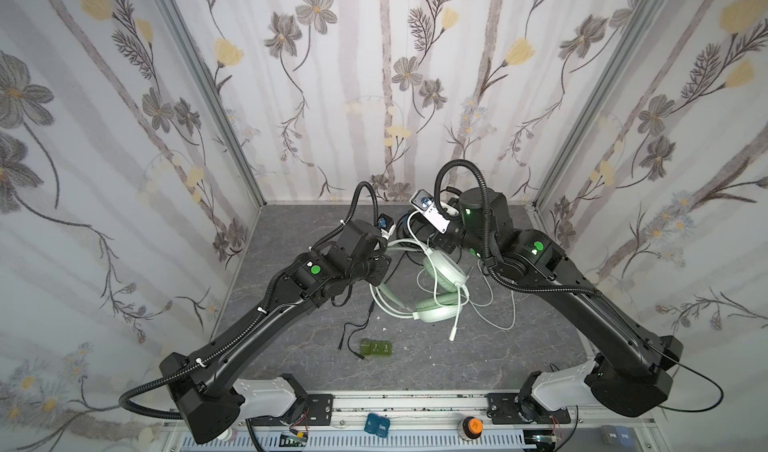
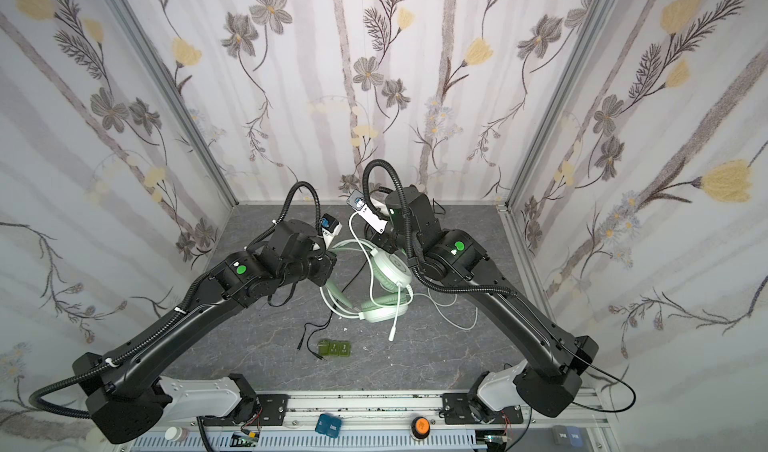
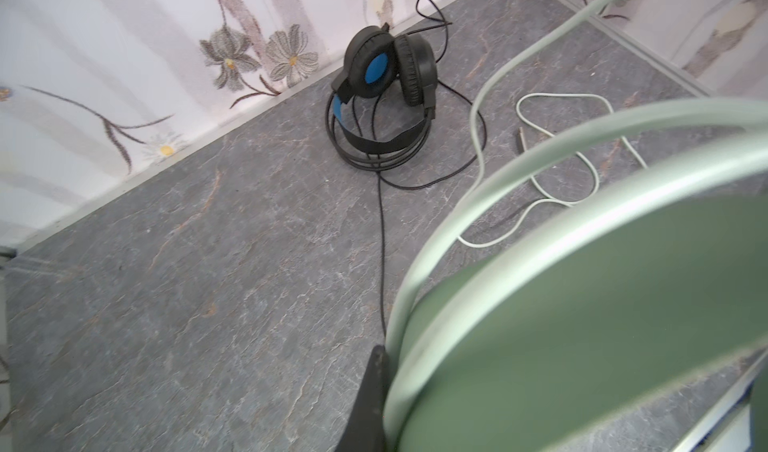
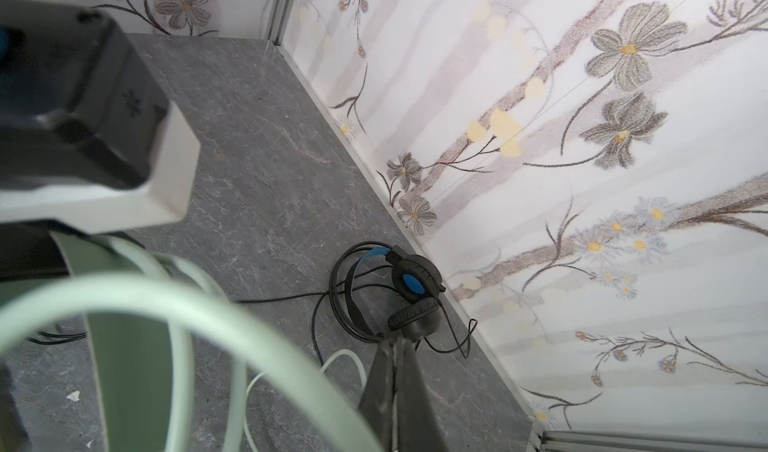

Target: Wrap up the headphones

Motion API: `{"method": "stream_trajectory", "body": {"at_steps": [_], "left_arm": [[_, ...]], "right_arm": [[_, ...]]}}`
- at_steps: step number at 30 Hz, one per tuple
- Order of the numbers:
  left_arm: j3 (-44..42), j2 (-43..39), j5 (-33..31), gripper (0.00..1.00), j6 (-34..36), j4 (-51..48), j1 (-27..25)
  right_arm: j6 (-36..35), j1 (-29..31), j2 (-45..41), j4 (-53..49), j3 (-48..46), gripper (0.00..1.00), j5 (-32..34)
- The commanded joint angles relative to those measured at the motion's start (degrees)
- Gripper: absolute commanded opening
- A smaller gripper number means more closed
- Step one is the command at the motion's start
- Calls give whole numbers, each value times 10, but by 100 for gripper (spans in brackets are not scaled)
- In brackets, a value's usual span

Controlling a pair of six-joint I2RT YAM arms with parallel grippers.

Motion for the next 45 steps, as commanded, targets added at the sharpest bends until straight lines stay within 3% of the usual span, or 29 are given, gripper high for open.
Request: {"method": "stream_trajectory", "body": {"at_steps": [1, 10, 16, 21, 32, 38, 45], "left_arm": [[11, -19, 40, 0, -34, 55, -6], [21, -31, 68, 0, -50, 66, -11], [21, -40, 77, 0, -59, 76, -10], [13, -52, 76, 0, -71, 82, -10], [52, -65, 85, 0, -99, 101, -10], [92, -59, 71, 0, -111, 95, -10], [173, -25, 8, 0, -107, 35, -11]], "right_arm": [[45, -22, 22, 15, 7, 0, -3], [80, -56, 38, 4, 0, 11, -22], [104, -69, 31, 11, -26, 29, -45], [114, -78, 15, 23, -52, 36, -58], [158, -114, -74, 150, -194, 58, -189], [193, -152, -147, 271, -318, 65, -294], [253, -168, -181, 390, -438, 65, -364]]}}
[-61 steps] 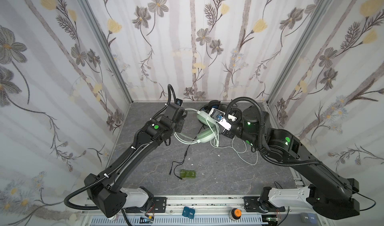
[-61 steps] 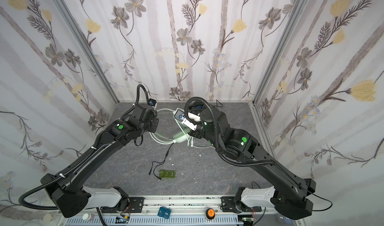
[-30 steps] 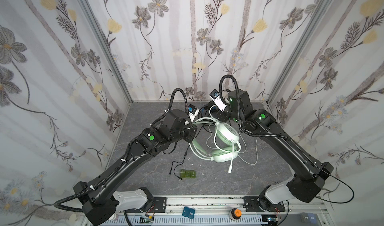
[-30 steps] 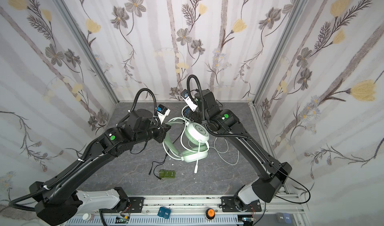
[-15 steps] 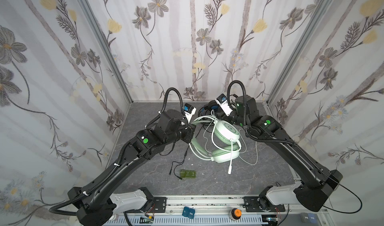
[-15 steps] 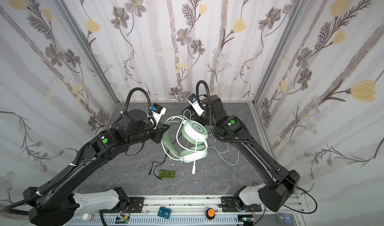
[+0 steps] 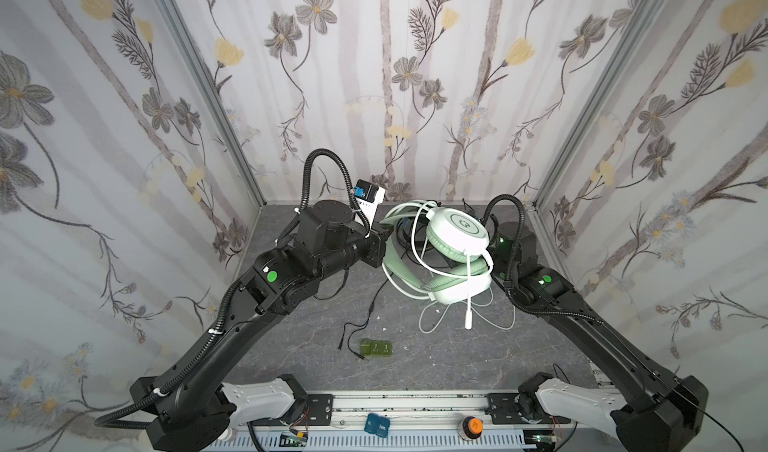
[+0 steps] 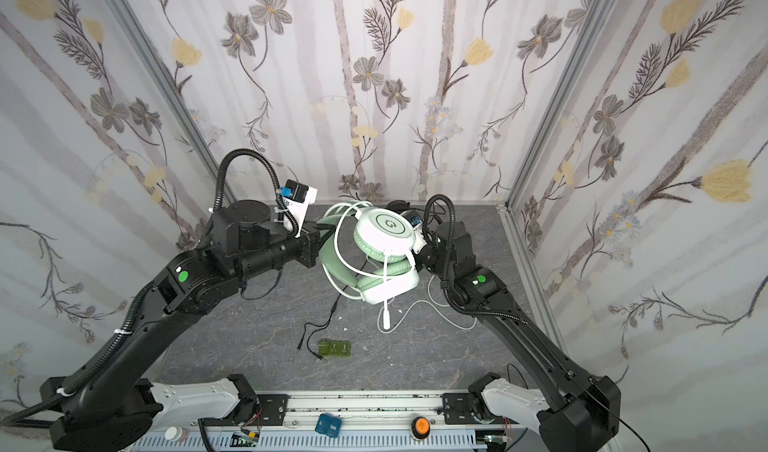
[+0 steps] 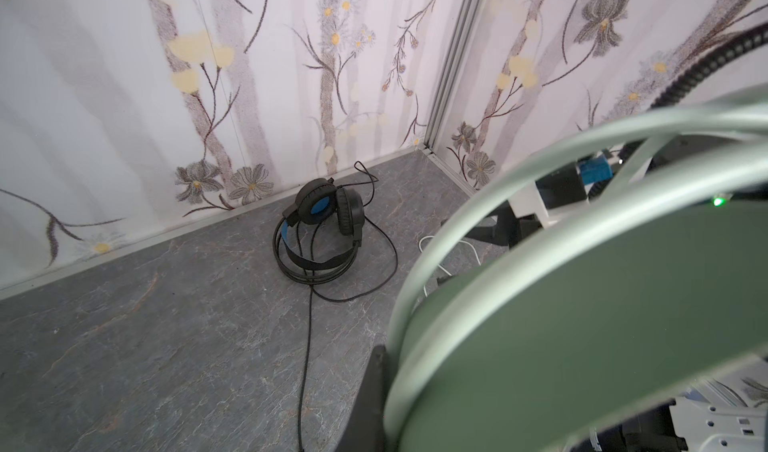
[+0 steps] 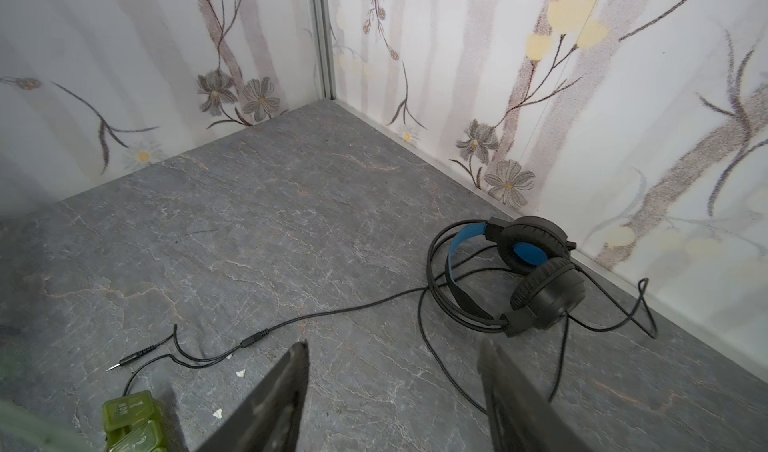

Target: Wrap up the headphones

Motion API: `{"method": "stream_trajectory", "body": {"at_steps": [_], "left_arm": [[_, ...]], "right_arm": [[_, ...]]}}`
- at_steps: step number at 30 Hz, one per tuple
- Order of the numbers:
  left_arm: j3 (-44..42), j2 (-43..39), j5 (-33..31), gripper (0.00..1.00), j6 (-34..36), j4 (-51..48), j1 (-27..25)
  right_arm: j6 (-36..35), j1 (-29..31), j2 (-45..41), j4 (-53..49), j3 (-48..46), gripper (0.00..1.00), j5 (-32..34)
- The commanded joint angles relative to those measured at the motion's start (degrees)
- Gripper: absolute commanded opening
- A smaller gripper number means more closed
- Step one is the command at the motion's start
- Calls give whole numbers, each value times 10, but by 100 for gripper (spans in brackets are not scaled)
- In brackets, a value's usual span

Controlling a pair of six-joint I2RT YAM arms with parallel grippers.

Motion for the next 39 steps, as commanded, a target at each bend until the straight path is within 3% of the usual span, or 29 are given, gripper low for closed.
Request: {"method": "stream_trajectory", "body": {"at_steps": [1, 10, 21, 25, 39], "left_arm": [[32, 9, -42, 0, -16, -2, 0], [100, 54, -70, 0, -20, -28, 0], [146, 93, -90, 0, -21, -72, 2], [153, 107, -81, 0, -31, -75, 4], [193, 143, -74, 0, -56, -85, 5]], "right_arm": [[56, -2, -8, 116, -36, 66, -65], [132, -1, -45, 205, -133, 66, -103], [115, 4, -135, 161, -204, 66, -77], [119, 21, -158, 175, -236, 72, -73], [156, 29, -78, 298, -235, 75, -72]]}}
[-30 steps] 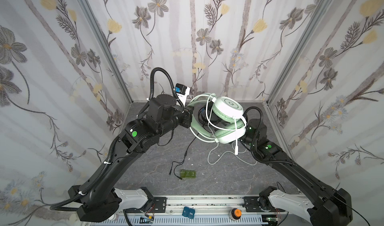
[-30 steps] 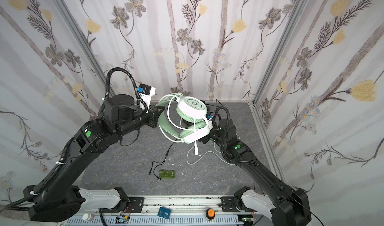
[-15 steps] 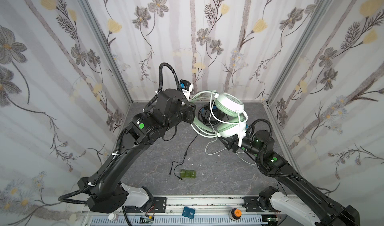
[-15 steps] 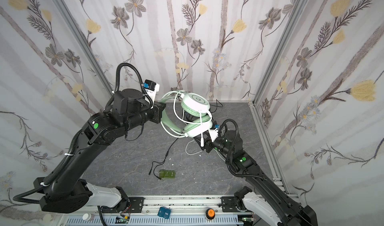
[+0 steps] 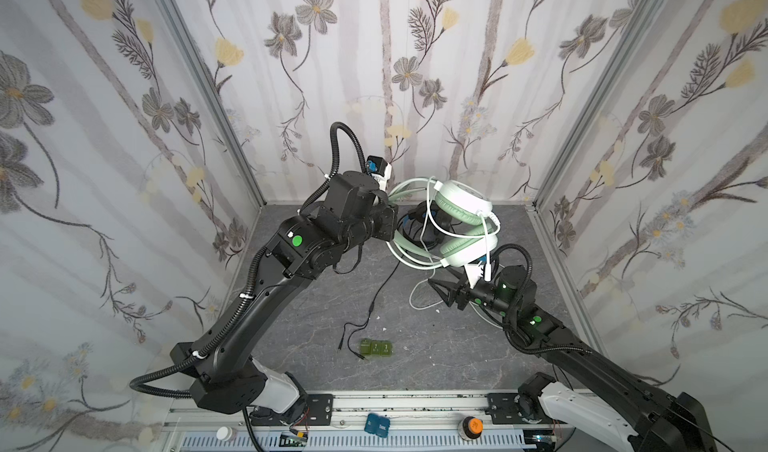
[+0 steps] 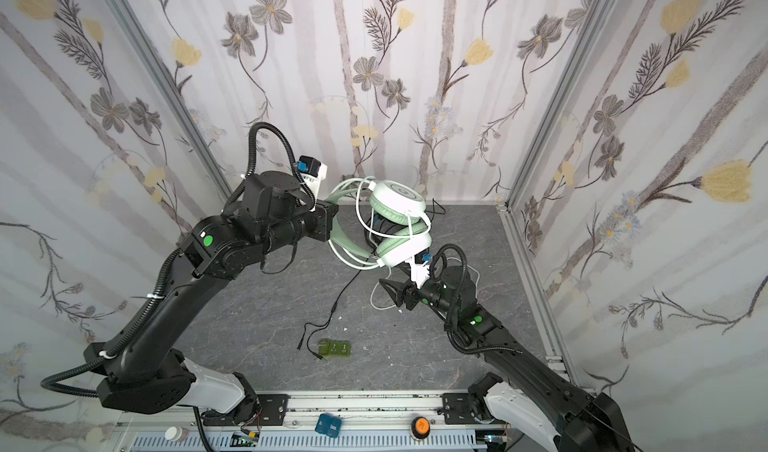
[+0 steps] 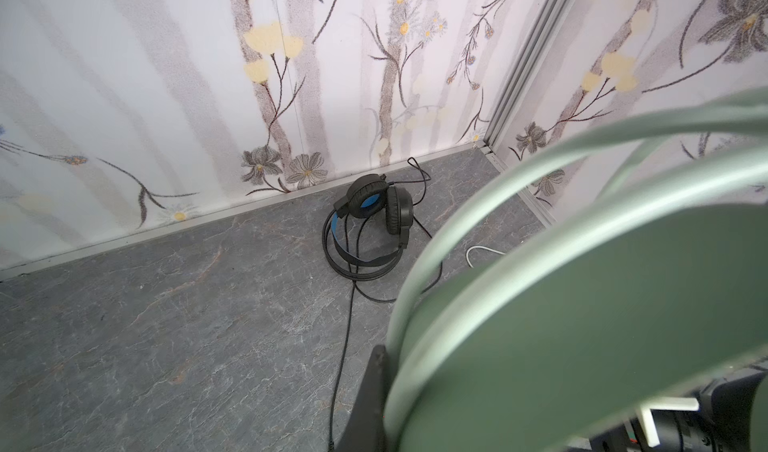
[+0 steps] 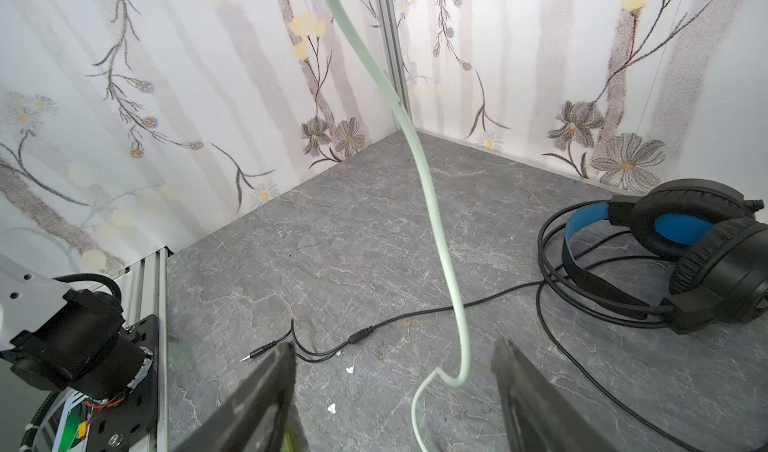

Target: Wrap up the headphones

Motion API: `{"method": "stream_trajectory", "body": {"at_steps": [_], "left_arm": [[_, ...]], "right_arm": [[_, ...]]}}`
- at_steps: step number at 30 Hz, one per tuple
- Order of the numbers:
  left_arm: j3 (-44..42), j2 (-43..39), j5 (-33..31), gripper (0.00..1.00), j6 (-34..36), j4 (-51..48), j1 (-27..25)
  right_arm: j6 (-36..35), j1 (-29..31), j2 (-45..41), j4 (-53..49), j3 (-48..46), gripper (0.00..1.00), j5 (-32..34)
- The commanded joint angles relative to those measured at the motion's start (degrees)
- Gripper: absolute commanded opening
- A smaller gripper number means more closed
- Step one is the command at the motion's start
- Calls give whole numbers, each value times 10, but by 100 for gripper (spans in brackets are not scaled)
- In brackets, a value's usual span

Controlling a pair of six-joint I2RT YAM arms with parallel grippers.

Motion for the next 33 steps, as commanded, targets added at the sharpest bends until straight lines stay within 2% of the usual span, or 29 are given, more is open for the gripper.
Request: {"method": "stream_trajectory", "body": {"at_steps": [1, 4, 15, 24, 30, 33], "left_arm": [[9, 2, 7, 0, -29, 31, 0], [9, 4, 9, 0, -33, 36, 0], [32, 19, 13, 0, -45, 41, 2], [70, 37, 13, 0, -45, 19, 2], [95, 52, 14, 0, -47, 6, 3], [105, 61, 15, 0, -52, -1, 5]], "right_arm": [[5, 0, 19, 52, 11, 75, 15], [18, -7, 40, 102, 4, 75, 21], [37, -24, 189, 190, 53, 73, -53], [77, -28, 252, 274, 33, 68, -81], [103, -29, 300, 323, 16, 63, -97], [113, -30, 311, 345, 6, 55, -95]]}}
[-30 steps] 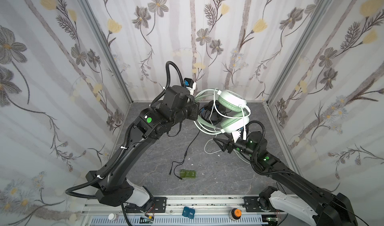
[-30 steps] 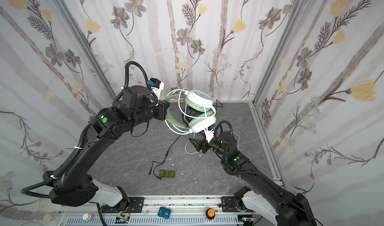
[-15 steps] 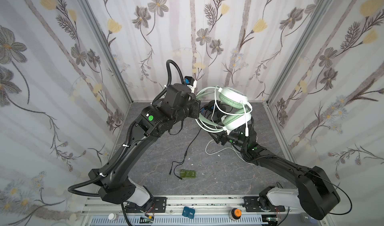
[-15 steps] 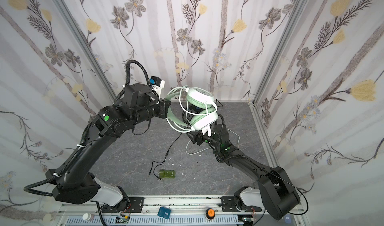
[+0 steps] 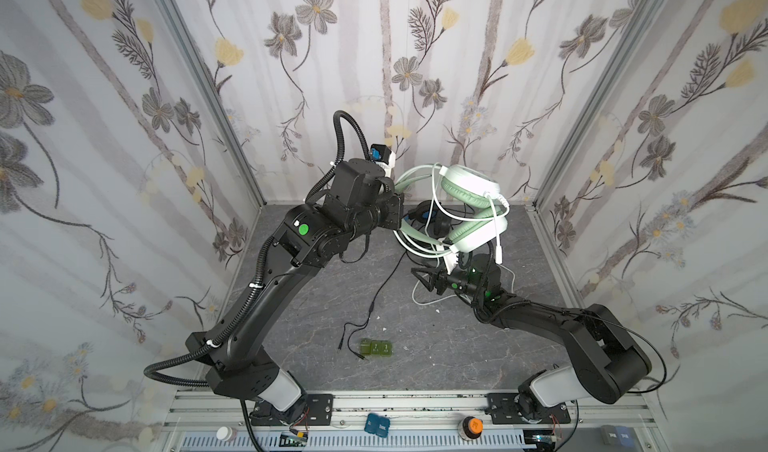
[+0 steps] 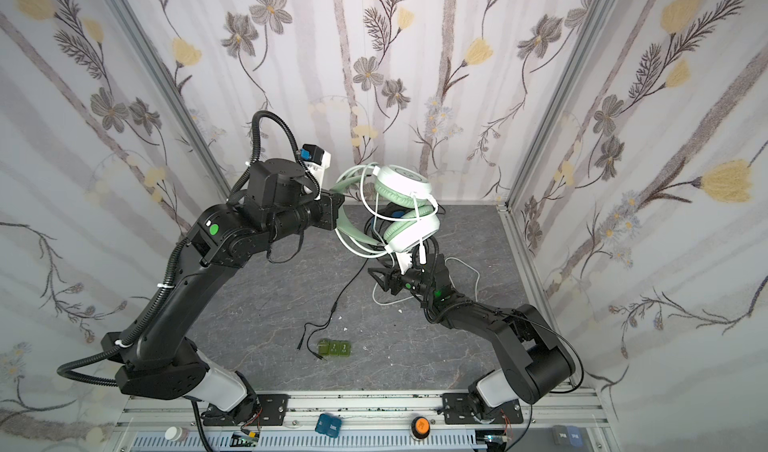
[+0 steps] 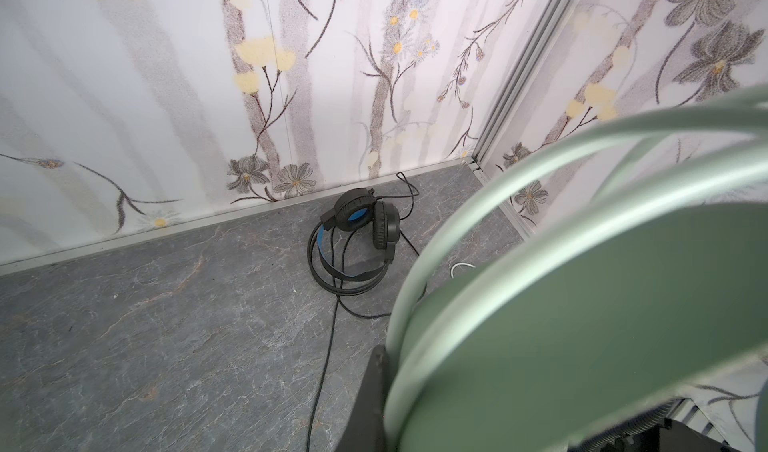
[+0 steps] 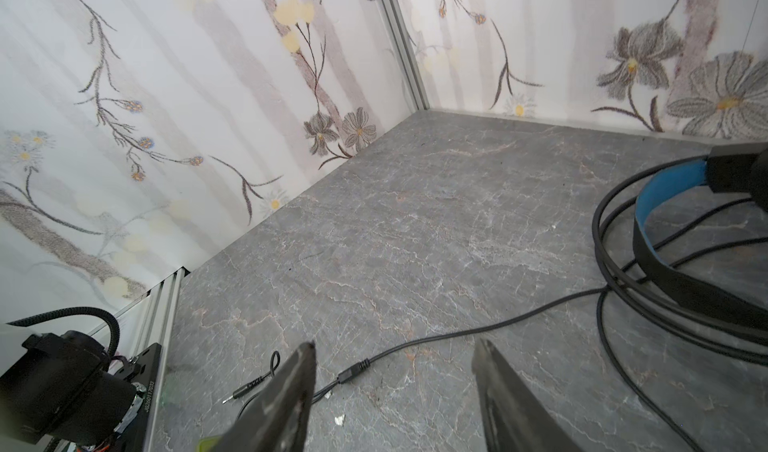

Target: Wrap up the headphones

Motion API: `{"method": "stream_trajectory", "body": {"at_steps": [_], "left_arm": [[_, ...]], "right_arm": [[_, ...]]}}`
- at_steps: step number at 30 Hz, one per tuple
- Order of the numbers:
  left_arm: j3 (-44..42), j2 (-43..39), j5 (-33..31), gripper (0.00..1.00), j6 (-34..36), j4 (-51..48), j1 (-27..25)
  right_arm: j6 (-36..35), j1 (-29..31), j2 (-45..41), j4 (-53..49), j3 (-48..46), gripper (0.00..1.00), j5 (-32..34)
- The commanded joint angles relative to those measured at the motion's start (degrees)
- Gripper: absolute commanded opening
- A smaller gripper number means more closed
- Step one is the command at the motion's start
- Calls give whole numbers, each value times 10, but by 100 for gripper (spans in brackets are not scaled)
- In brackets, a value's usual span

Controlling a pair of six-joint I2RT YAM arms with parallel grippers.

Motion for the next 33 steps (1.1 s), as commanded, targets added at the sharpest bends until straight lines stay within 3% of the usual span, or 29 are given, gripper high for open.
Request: {"method": "stream_trajectory", "body": {"at_steps": [1, 8, 14, 25, 33], "left_arm": [[13, 5, 7, 0, -32, 20, 2], [12, 9, -5, 0, -75, 20, 20], [-35, -11, -53, 0, -129, 47, 60], [-171, -26, -131, 0, -159, 131, 108], [-231, -24, -172, 0, -145, 177, 127]], "right_arm": [[23, -1, 13, 66, -8, 52, -11], [28, -1, 10, 65, -23, 13, 9], [-37, 36, -74, -80, -54, 0, 101], [-99, 123, -261, -357, -48, 0, 268], [-137, 212, -316, -561, 23, 0, 371]]}}
